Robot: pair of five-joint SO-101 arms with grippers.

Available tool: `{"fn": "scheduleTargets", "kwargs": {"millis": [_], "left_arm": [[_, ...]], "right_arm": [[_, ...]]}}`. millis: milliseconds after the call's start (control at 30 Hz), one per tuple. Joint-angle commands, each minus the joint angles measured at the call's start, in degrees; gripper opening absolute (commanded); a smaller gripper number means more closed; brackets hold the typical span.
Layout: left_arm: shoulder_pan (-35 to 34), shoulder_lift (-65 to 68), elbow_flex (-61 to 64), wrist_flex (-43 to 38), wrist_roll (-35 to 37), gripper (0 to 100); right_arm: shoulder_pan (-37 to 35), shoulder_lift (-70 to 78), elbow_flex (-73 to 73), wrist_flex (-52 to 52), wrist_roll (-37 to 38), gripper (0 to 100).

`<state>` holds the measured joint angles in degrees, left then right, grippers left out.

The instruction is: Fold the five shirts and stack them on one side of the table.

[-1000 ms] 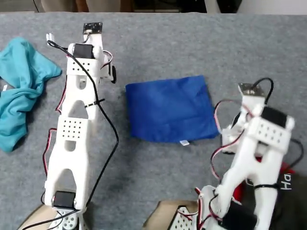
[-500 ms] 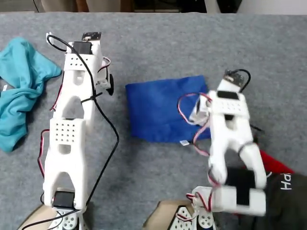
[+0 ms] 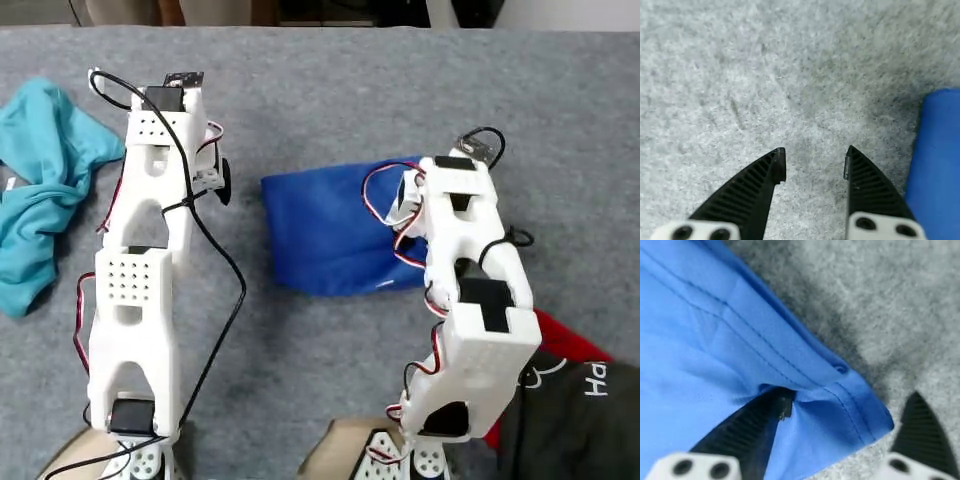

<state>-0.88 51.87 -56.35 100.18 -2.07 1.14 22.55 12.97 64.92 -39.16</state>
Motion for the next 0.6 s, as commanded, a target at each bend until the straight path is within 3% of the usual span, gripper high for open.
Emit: {"fn": "scheduleTargets", "kwargs": {"millis": [0,133,367,567], "left_arm": [[-0.2,-4.0,-0.1,0.7,-0.6,20],[-0.2,-4.0,-0.4,0.7,-0.7,20],[-0.5,-3.8,-0.4,0.7,-0.7,20],[-0.7,-3.7,-0.4,0.7,-0.8,20]], "right_arm": [[-1.4,2.3,-1.6,-0.3,0.7,20.7],[-1.4,2.6,-1.5,-0.3,5.2,7.0],[-0.8,2.2,-2.2,0.6,6.2,1.9],[-0.7,2.2,-8.3,7.7,5.9,0.5]]}}
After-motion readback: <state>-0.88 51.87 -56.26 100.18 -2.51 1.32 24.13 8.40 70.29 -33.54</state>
